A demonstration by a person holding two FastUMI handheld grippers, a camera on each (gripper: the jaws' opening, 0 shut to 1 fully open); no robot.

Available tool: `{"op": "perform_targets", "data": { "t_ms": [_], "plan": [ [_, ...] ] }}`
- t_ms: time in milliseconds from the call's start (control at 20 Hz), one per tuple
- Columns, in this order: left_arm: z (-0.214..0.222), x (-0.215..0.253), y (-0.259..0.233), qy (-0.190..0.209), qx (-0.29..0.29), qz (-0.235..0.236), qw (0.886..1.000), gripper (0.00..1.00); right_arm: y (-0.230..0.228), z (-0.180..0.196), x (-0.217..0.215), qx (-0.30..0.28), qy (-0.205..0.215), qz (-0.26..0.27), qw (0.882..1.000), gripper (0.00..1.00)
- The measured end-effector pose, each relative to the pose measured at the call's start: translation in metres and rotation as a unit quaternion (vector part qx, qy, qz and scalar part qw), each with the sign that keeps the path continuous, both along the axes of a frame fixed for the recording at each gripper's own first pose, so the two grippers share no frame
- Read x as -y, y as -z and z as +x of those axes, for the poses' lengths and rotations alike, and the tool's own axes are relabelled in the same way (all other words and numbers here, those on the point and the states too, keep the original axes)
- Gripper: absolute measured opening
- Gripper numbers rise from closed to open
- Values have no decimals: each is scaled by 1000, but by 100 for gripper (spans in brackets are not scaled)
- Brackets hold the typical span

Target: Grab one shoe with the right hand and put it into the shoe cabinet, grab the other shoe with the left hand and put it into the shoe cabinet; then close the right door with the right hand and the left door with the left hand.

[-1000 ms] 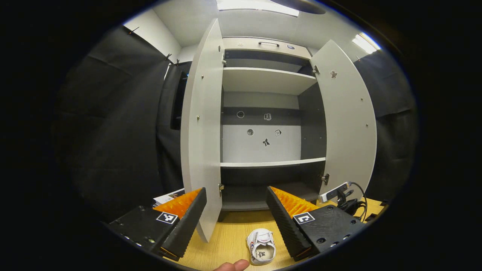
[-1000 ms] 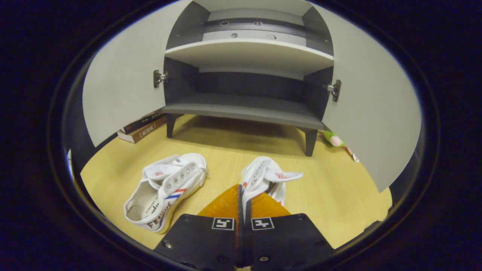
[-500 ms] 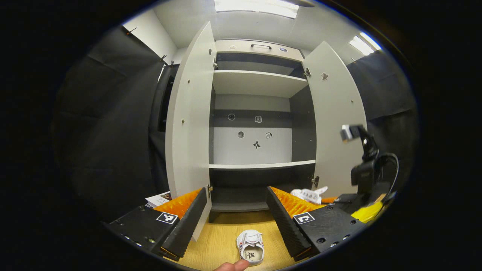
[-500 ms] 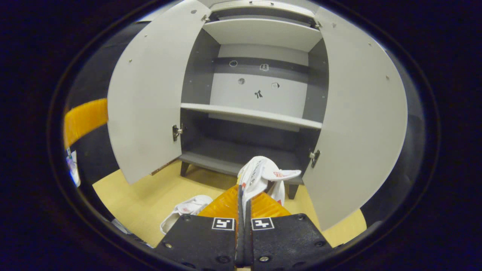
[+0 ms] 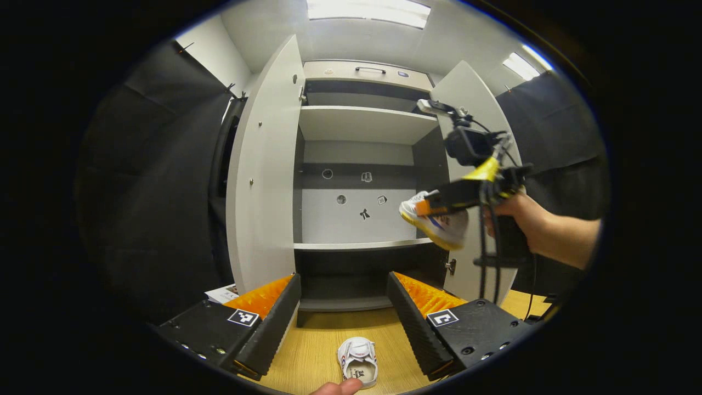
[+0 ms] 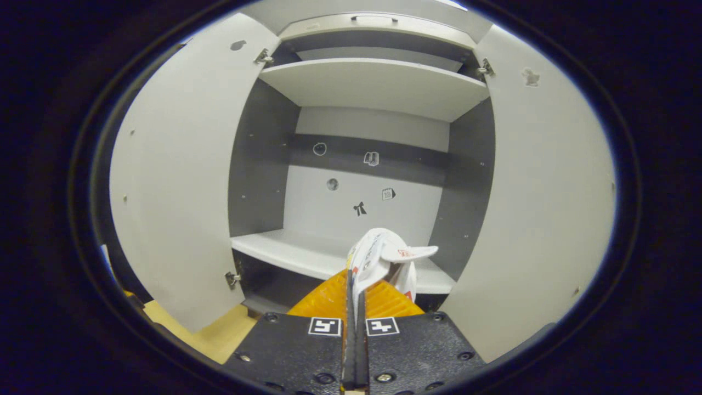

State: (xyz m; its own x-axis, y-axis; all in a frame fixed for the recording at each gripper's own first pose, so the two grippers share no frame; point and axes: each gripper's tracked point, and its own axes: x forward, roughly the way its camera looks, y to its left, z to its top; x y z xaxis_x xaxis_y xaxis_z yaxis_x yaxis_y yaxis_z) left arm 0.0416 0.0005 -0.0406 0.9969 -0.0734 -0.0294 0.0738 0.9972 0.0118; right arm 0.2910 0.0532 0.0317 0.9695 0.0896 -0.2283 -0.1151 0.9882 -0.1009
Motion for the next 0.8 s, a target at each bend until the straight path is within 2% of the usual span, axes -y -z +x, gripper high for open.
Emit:
{"op": "perform_targets", "data": {
  "t_ms": [200,300,400,600,800],
  "plan": [
    [0,-3,6,-2,-10,3,1000,95,-2,61,8,-26,14,-25,999,4],
    [0,-5,6,-3,-10,4,1000,95,7,86,10,-43,23,-43,998,1],
    [1,-8,6,-7,-10,7,1000,95,19,111,11,-66,28,-56,996,3],
    [3,-14,9,-13,-13,8,1000,95,50,145,13,-116,41,-55,991,4],
    [7,-24,13,-25,-17,17,999,95,61,160,11,-136,42,-76,987,4]
  ]
}}
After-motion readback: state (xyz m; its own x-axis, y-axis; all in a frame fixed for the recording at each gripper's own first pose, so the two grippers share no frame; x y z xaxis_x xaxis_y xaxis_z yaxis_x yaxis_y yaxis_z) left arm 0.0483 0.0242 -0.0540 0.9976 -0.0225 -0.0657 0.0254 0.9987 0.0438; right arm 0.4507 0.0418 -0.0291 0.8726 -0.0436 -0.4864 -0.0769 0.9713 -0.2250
